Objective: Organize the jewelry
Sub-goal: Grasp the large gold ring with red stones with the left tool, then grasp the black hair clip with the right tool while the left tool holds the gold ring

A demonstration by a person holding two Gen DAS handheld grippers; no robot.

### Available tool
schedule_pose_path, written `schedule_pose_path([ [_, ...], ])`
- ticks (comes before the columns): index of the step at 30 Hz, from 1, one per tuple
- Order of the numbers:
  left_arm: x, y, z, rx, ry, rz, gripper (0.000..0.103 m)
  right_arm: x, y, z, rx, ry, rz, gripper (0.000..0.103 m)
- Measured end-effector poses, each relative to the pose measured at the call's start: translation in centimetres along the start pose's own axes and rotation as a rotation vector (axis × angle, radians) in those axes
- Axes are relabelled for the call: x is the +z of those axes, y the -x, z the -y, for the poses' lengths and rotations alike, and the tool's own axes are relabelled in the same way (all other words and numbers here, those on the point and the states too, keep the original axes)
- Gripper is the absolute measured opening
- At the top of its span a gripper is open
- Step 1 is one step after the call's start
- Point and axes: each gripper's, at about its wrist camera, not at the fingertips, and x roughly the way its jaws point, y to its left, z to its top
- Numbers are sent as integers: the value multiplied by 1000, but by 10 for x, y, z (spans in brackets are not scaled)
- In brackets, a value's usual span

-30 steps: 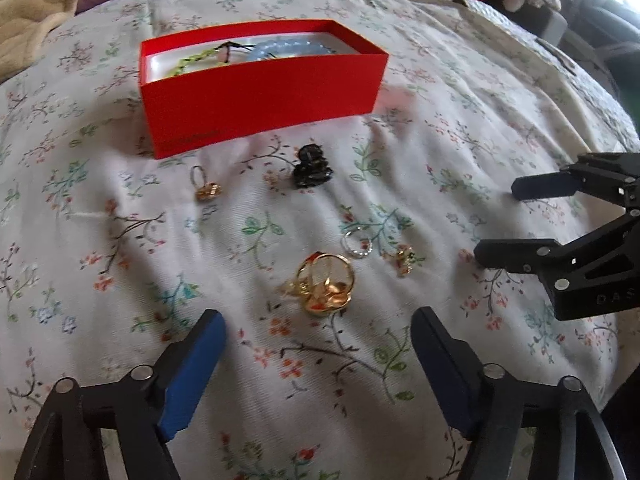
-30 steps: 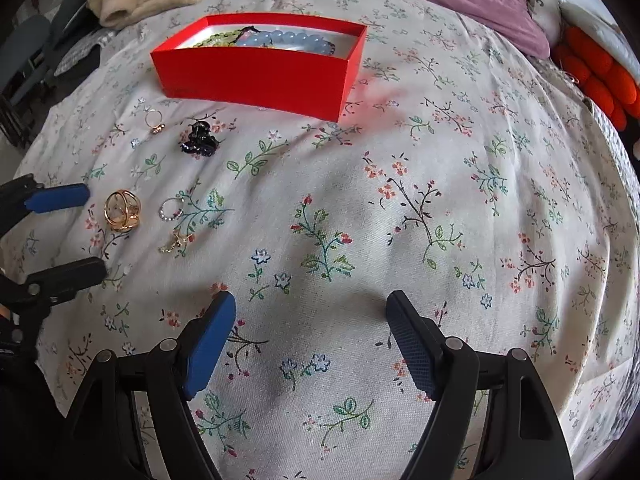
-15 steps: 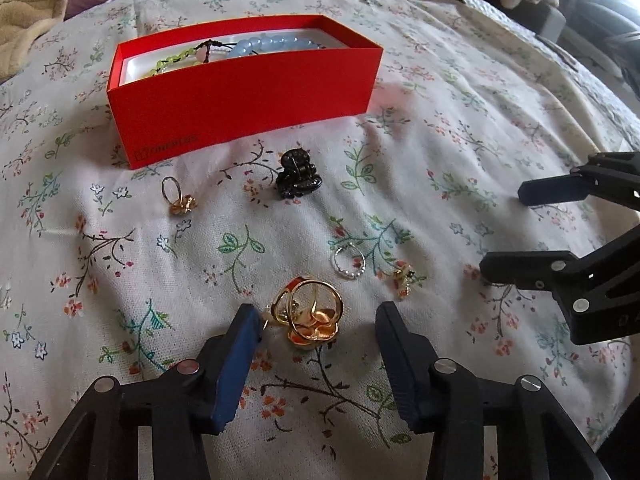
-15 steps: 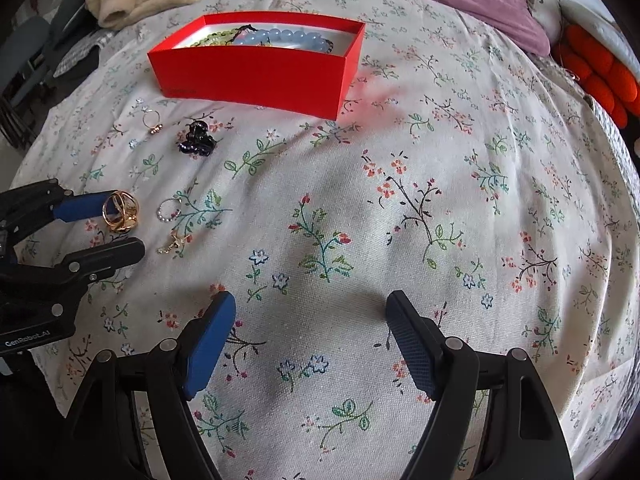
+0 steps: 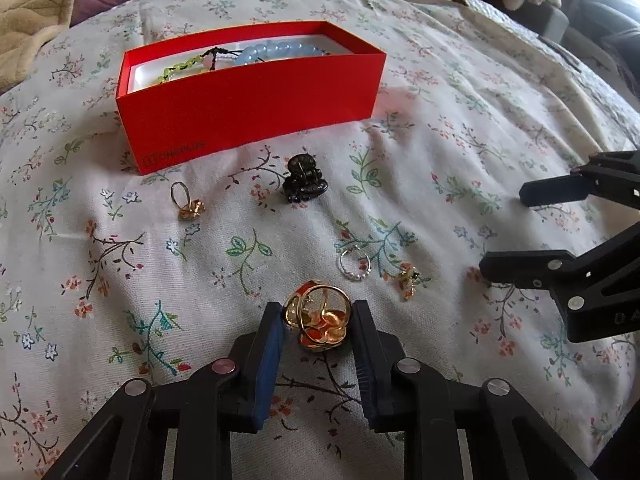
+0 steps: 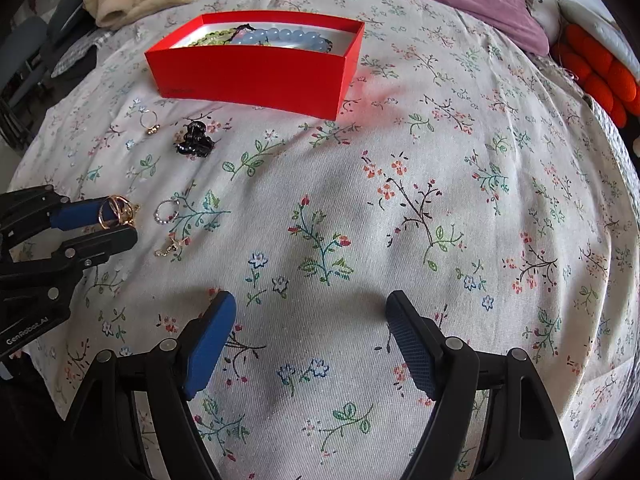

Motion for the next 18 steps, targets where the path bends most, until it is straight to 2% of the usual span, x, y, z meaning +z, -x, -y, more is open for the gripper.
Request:
schedule_pose_path([
  [10,-2,14,-9,26,19,2,28,12,-3,-2,26,-33,8,80],
  [18,-2,25,-25,54,55,0,28,37,-5,-28,68,-17,42,80],
])
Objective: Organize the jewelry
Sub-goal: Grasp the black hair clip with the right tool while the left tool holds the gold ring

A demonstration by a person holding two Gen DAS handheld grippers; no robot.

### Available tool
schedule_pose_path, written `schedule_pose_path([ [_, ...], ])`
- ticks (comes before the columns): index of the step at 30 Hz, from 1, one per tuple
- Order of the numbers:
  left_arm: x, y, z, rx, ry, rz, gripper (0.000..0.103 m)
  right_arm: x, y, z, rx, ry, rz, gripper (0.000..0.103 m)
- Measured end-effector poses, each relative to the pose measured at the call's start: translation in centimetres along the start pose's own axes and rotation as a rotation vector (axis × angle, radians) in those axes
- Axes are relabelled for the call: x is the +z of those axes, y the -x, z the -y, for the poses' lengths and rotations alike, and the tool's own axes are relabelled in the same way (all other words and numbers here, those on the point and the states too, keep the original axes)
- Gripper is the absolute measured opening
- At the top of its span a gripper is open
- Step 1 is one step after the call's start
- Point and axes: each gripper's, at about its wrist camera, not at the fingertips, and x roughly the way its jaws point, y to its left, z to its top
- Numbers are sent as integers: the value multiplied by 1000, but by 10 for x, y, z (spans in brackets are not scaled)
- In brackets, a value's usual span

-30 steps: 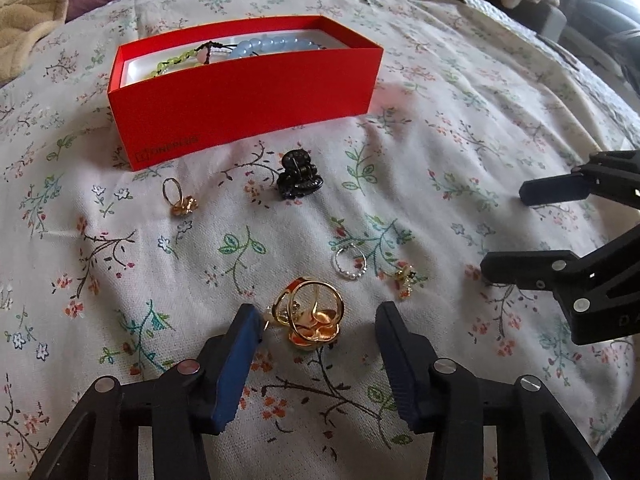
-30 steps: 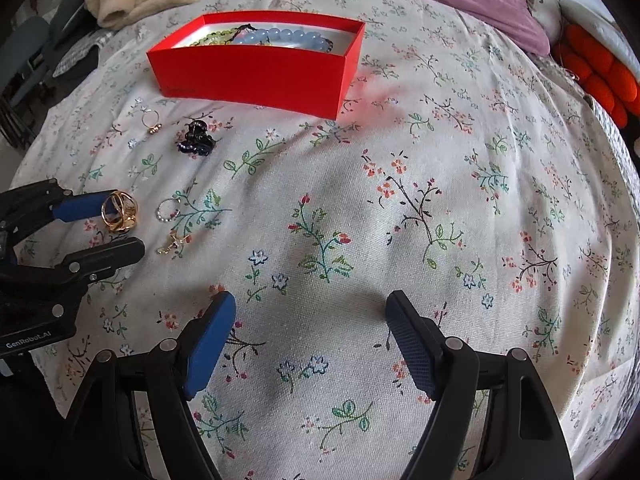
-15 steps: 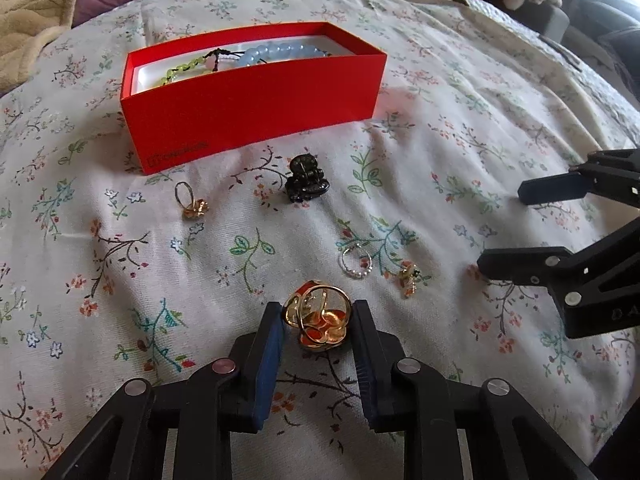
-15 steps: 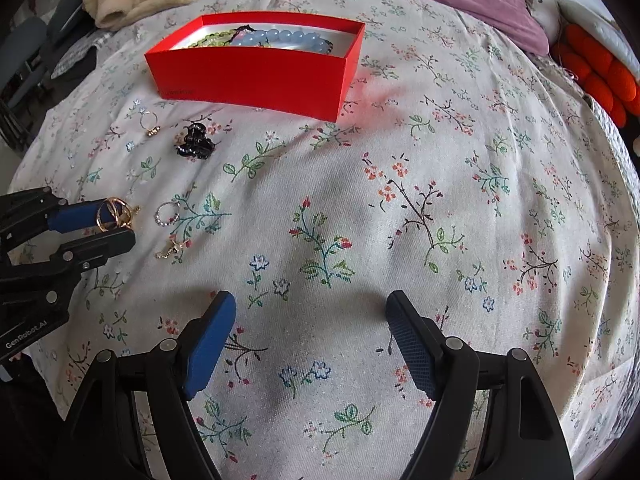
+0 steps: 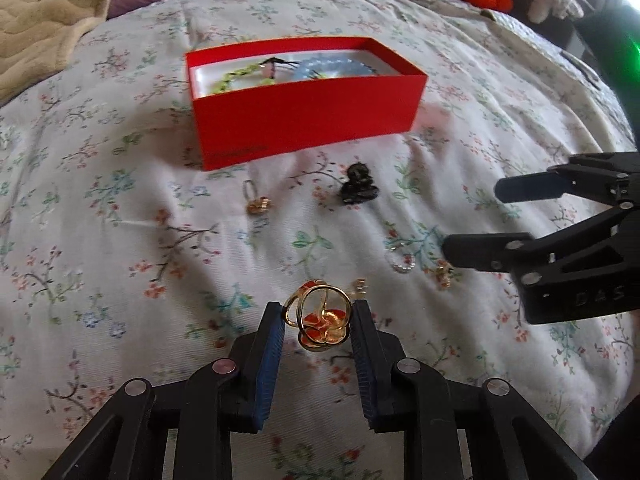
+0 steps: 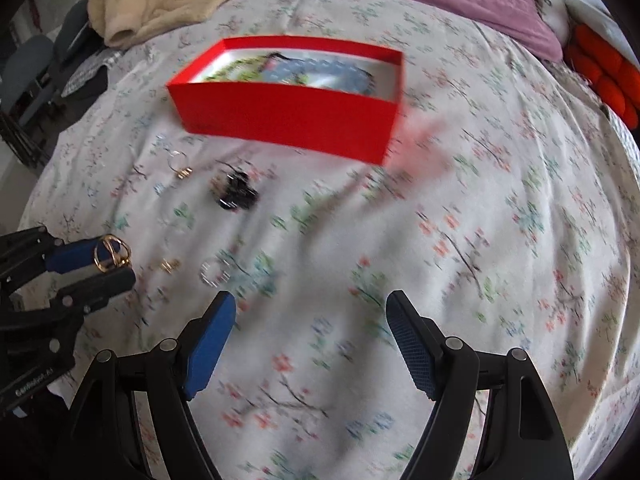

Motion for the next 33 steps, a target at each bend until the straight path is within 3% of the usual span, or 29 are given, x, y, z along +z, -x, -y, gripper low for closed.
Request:
schedule_pose_path([
  [23,-1,4,-30,24,52,-25,28,45,-31,-47,26,30,24,79],
  [33,-2,6,-34,29,69,-26,28,51,-35,-49,14,27,28,60],
])
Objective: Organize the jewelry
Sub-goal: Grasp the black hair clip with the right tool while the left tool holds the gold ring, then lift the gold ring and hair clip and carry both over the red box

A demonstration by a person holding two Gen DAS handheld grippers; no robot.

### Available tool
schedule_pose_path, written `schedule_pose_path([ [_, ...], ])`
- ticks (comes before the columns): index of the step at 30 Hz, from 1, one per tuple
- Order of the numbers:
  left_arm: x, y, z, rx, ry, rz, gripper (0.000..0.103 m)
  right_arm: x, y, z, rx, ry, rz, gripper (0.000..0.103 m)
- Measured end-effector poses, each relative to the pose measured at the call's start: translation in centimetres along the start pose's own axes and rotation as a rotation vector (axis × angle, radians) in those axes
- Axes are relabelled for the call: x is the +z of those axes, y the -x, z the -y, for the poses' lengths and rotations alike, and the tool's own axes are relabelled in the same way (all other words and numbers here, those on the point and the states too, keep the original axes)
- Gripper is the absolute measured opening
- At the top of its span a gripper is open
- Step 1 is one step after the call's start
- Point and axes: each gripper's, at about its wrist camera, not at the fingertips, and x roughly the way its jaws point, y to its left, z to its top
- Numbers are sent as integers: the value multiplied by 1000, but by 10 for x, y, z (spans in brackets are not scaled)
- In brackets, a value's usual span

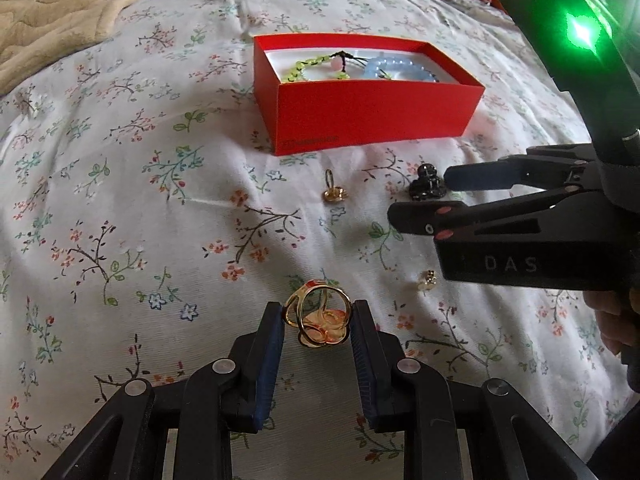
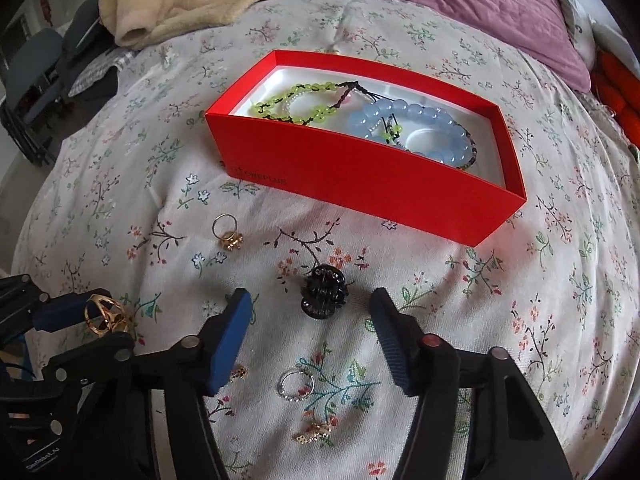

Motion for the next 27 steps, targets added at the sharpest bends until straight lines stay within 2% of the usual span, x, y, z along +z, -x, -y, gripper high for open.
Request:
schedule_pose_path([
  [4,1,0,0,0,0,0,28,2,0,0,6,8,1,42],
  [9,0,0,-1,3,-2,1,28,2,1,0,11,23,4,26],
  [27,23,6,2,22,10,37,28,7,34,8,13,13,61,26],
])
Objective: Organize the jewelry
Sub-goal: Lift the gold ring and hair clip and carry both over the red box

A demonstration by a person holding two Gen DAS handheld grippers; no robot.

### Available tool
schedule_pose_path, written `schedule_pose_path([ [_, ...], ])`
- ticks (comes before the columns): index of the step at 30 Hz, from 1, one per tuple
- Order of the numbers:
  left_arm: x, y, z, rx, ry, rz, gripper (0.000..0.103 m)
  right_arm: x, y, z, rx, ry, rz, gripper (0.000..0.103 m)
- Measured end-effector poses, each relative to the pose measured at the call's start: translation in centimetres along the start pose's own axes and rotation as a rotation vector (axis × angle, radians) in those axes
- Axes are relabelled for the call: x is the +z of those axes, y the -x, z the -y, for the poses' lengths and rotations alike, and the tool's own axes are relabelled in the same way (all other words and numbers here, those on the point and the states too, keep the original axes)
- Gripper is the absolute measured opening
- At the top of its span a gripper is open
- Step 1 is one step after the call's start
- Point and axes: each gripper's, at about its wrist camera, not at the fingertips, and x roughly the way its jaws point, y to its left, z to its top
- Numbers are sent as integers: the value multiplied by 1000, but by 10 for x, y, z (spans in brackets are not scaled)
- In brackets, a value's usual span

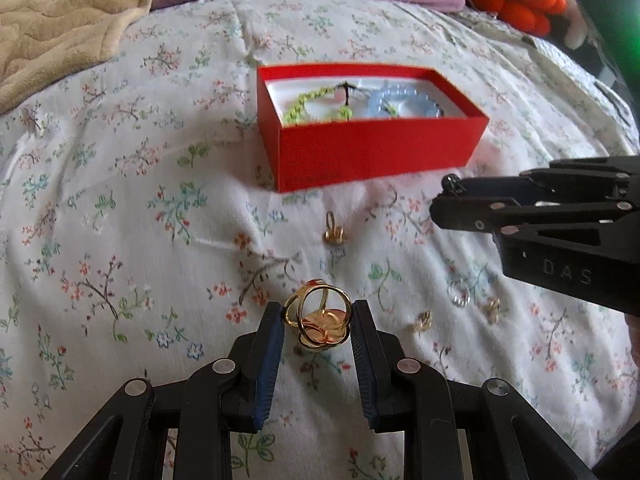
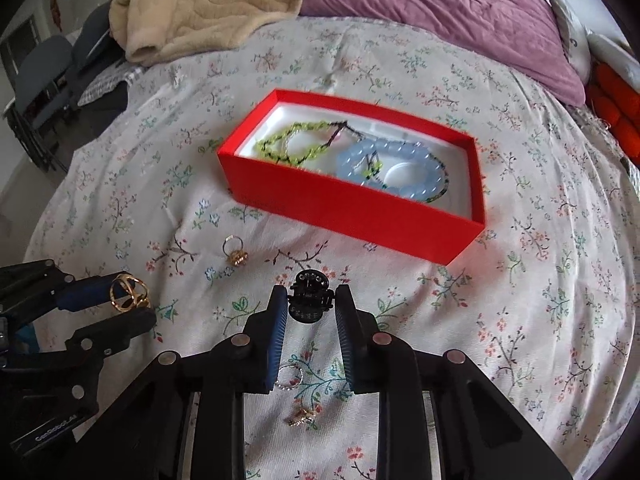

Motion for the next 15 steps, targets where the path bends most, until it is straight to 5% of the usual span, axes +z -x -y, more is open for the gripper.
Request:
schedule_pose_path([
  [15,45,23,4,8,41,104,28,20,43,11,29,-44,89,26],
])
